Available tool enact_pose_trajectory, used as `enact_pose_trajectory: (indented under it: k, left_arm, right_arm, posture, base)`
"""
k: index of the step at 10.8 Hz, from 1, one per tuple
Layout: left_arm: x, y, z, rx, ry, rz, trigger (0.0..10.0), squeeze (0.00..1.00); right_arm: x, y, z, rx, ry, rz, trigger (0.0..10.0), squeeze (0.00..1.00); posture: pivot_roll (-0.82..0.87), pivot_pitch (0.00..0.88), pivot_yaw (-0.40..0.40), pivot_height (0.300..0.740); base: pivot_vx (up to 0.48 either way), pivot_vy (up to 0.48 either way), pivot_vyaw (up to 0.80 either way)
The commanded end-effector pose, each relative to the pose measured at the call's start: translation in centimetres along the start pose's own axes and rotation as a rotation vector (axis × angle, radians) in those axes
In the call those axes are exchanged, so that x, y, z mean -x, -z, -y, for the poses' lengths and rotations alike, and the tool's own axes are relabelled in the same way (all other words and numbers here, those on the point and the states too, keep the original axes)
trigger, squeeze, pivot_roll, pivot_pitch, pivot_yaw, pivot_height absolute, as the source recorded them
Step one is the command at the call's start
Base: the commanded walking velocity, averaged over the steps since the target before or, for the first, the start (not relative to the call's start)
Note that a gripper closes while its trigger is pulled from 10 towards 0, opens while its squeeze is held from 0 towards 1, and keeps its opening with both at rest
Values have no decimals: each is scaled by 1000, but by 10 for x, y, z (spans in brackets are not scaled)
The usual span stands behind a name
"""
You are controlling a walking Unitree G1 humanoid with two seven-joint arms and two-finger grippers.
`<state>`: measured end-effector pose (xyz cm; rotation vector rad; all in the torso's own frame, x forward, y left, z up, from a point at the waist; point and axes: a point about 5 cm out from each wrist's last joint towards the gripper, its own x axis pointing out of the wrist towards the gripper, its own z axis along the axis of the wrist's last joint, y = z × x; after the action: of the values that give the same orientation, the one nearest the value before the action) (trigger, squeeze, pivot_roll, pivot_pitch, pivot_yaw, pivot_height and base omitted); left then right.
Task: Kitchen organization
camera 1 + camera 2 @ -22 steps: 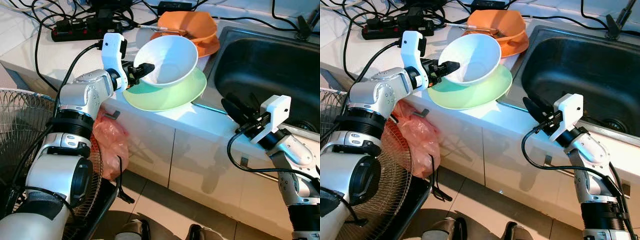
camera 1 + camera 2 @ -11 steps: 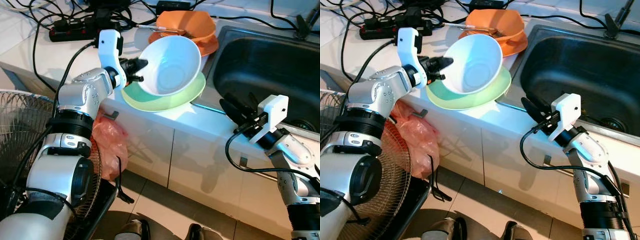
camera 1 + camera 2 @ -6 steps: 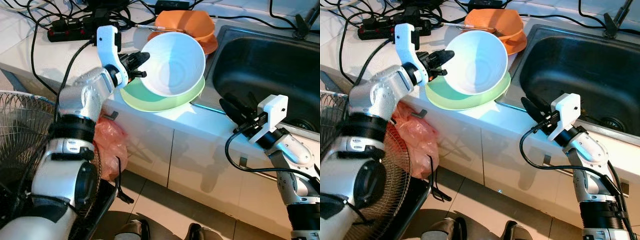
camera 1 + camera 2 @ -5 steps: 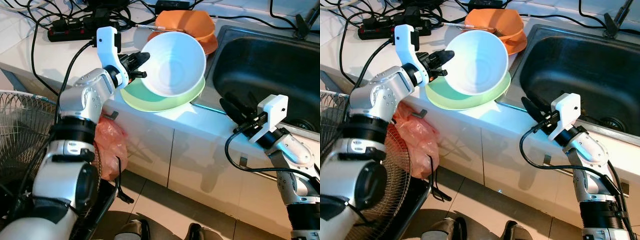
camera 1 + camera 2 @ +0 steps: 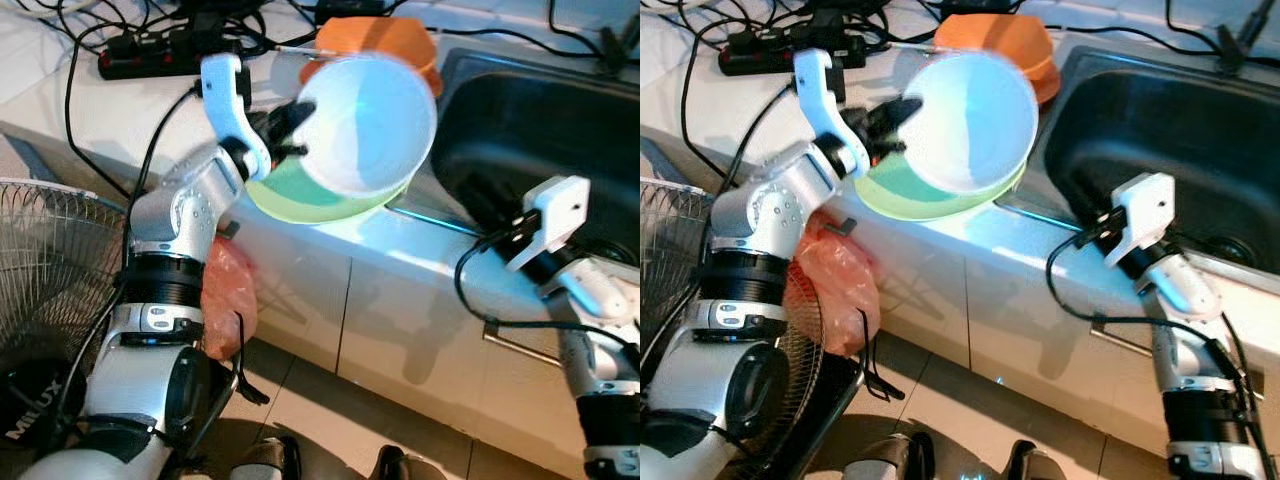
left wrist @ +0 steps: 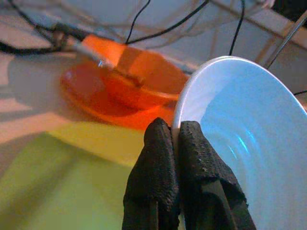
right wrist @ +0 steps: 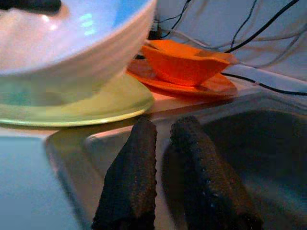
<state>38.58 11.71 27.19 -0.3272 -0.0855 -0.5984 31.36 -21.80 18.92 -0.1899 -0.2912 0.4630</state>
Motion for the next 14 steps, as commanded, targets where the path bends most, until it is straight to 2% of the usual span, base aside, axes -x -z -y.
enact_pose_trajectory:
  k: [1,8,10,14]
  left_arm:
    - [0,-11,5,1,24,52,10000,0]
    - [-3,-7,16,39,69,67,10000,0]
    - [-12,-1,23,-14,57,57,10000,0]
    - [-35,6,54,-143,102,68,10000,0]
  right_arm:
    - [2,-2,5,24,17,-2,10000,0]
    - [9,-28,29,131,53,30,10000,0]
    - [14,-29,37,147,76,17,10000,0]
    - [34,-34,56,201,125,-30,10000,0]
  posture:
    - [74,156,66,740]
    - [44,136,71,740]
    - [35,132,76,740]
    - [-2,137,91,740]
  base:
    - [0,0,0]
    - [0,0,0]
    - [0,0,0]
    - [0,0,0]
